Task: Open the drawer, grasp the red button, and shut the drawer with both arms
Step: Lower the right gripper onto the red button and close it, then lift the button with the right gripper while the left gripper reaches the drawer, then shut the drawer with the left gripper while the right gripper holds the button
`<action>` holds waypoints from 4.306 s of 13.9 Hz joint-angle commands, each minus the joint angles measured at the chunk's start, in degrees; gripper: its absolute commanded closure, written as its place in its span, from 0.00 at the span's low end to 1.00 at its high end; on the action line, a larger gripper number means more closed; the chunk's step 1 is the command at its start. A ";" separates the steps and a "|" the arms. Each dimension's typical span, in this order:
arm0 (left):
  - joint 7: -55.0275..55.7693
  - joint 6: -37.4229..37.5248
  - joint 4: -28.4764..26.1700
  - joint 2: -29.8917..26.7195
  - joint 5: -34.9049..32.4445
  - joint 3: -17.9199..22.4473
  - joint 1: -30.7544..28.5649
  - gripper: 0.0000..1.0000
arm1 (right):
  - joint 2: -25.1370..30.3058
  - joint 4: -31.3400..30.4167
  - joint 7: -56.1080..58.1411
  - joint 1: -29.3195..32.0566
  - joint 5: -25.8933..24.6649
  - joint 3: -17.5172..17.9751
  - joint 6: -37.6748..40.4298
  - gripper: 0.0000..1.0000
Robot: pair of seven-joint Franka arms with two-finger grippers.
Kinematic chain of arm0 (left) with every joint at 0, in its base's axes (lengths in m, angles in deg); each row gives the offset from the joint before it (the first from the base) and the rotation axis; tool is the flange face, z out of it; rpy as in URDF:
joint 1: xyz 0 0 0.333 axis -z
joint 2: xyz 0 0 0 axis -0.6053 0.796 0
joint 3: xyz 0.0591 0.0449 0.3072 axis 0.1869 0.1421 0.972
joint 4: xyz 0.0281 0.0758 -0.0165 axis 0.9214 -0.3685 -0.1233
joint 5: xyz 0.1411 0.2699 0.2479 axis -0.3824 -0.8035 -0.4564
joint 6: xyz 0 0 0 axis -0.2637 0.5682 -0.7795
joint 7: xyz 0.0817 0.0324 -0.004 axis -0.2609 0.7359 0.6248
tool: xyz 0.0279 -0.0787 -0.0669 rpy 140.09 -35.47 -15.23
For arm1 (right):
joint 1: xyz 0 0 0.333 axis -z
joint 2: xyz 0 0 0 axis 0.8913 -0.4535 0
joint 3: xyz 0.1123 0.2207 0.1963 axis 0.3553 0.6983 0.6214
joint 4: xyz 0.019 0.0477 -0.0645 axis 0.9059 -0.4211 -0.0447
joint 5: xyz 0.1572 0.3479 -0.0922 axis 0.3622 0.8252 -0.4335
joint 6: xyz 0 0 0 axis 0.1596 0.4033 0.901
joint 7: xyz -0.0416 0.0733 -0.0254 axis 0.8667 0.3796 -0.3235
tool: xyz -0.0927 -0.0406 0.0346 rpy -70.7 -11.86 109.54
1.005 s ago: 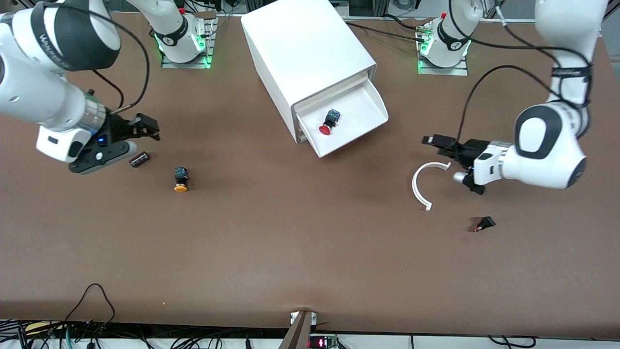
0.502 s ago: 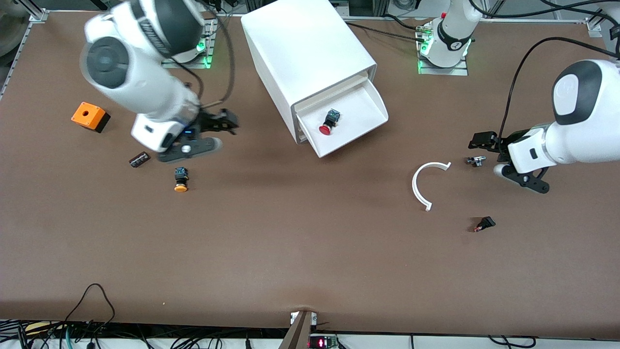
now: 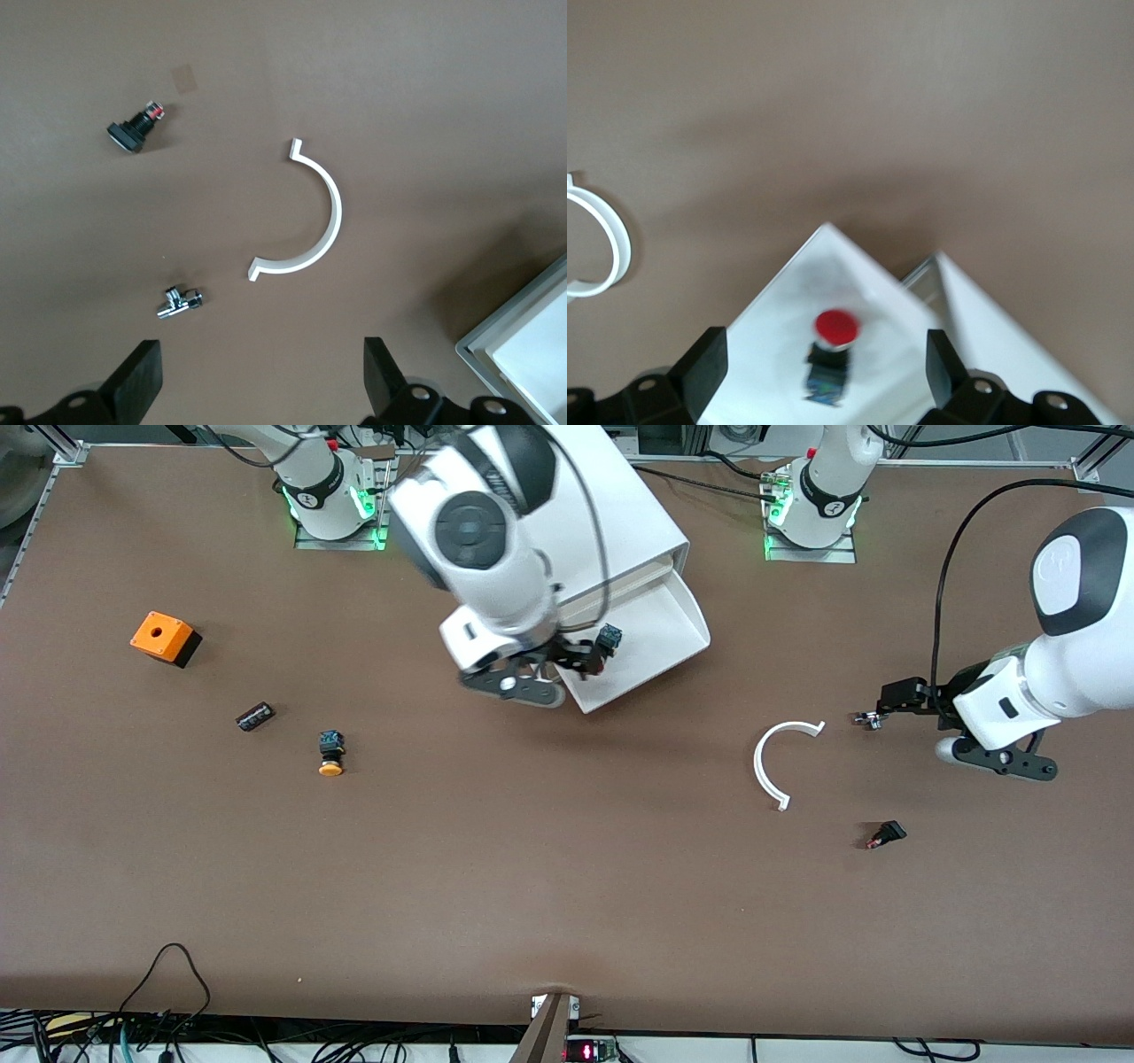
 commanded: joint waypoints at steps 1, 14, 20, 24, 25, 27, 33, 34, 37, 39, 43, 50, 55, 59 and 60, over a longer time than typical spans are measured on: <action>-0.59 0.29 2.01 2.66 -1.43 -0.21 0.16 0.00 | -4.28 3.76 -11.22 -3.55 -0.55 -0.89 -1.10 0.01; 0.02 0.38 2.10 3.89 -10.72 -1.26 2.00 0.00 | -8.94 1.48 -19.08 -9.19 -6.70 -0.89 -1.19 0.03; 0.64 0.38 2.19 3.89 -11.36 -1.35 2.09 0.00 | -8.95 0.77 -17.94 -9.37 -8.81 -0.89 -1.10 0.61; 1.26 0.38 2.19 3.89 -11.27 -1.26 2.00 0.00 | -8.51 1.30 -16.62 -9.28 -8.72 -0.80 -0.93 1.00; 1.26 0.38 2.28 3.89 -11.27 -1.26 2.09 0.00 | -8.24 1.47 -16.36 -9.28 -8.72 -0.89 -0.84 1.00; 1.26 0.29 2.28 3.89 -11.27 -1.26 2.09 0.00 | -7.89 3.48 -14.96 -8.93 -8.55 -0.89 -0.67 1.00; 13.16 -0.32 1.75 4.94 -8.91 -1.35 2.18 0.00 | -3.86 6.57 -2.50 -2.71 -6.19 -0.71 4.87 1.00; 17.04 -0.32 1.58 5.38 -7.94 -1.44 2.35 0.00 | -2.45 6.57 1.62 -0.60 -4.69 -0.71 6.96 1.00; 27.51 -1.11 1.31 7.40 -7.14 -3.72 2.88 0.00 | 1.68 5.88 17.33 6.16 -1.44 -1.15 13.20 1.00; 31.82 -6.18 -2.36 7.66 -7.14 -6.34 2.88 0.00 | 3.96 4.91 28.76 11.53 0.23 -1.15 18.21 1.00; 41.04 -21.03 -13.17 7.66 -7.14 -12.76 2.79 0.00 | 11.00 -6.06 48.02 18.14 0.24 -4.65 18.06 1.00; 57.83 -29.94 -19.78 7.84 -6.35 -22.78 2.79 0.00 | 15.23 -24.17 75.02 18.14 0.24 -18.89 4.99 1.00; 68.12 -29.77 -21.36 7.49 -6.26 -30.07 2.71 0.00 | 15.23 -39.44 94.08 18.23 0.24 -27.77 -14.40 1.00; 77.00 -29.51 -21.80 7.31 -6.26 -35.96 2.62 0.00 | 12.77 -44.40 103.77 21.22 1.56 -29.36 -25.00 1.00; 78.50 -29.50 -21.98 7.23 -6.26 -37.54 2.62 0.00 | 11.72 -44.40 105.09 22.26 2.78 -29.36 -25.70 1.00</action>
